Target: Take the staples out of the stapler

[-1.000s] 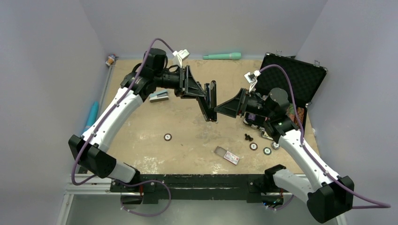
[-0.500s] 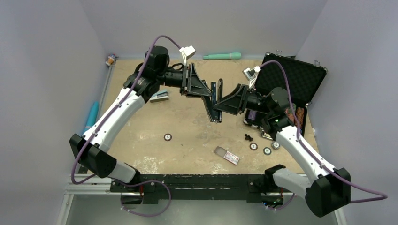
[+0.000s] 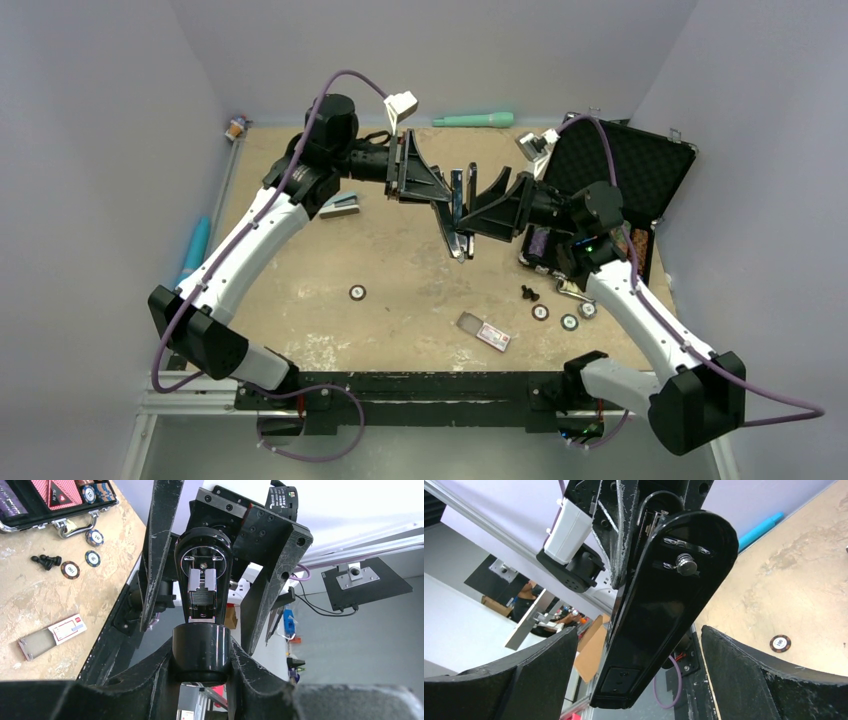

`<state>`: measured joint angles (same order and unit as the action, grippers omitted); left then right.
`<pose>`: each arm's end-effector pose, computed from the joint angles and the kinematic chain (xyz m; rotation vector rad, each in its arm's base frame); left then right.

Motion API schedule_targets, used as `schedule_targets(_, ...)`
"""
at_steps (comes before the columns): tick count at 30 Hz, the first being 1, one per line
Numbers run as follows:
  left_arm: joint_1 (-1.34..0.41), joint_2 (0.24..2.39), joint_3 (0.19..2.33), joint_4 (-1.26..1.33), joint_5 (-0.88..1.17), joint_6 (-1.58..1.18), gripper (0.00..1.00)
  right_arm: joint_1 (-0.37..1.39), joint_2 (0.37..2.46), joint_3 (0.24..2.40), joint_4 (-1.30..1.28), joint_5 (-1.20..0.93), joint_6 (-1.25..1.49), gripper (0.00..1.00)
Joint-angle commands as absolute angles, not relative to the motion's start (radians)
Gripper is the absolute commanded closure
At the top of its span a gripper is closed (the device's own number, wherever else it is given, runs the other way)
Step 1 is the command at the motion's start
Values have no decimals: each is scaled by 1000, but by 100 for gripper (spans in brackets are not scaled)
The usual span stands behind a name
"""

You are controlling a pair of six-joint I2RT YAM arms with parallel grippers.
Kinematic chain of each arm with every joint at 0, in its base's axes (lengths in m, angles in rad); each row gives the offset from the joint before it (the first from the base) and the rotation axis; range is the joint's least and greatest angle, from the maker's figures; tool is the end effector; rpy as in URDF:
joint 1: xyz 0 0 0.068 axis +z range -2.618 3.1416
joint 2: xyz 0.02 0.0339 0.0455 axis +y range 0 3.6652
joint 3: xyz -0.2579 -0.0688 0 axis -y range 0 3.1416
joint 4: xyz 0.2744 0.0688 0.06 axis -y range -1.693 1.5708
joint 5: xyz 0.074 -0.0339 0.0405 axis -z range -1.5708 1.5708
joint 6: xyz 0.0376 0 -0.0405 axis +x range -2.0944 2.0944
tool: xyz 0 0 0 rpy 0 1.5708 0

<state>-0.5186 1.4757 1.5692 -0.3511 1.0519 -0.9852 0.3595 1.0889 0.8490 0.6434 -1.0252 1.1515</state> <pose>0.2901 -0.2032 0.4320 0.4099 2.1620 -1.9090 0.2389 0.1241 0.3718 -0.4996 1.5611 1.8063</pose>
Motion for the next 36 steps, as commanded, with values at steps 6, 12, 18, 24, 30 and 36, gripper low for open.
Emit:
schedule_targets(6, -523, 1442, 1621, -236, 1104, -1031, 100, 358, 1149, 936, 688, -1056, 1169, 5)
schedule_targets(12, -526, 1434, 1612, -258, 1093, -1010, 100, 358, 1153, 928, 683, -1060, 1167, 9)
schedule_targets(18, -531, 1437, 1600, -259, 1085, -1002, 100, 360, 1153, 929, 680, -1058, 1169, 11)
schedule_targets(24, -538, 1442, 1596, -258, 1075, -996, 100, 361, 1155, 929, 661, -1062, 1161, 16)
schedule_targets(30, -542, 1443, 1590, -260, 1062, -990, 100, 363, 1149, 905, 632, -1068, 1143, 29)
schedule_targets(36, -542, 1440, 1591, -293, 1040, -967, 100, 362, 1132, 884, 603, -1069, 1121, 46)
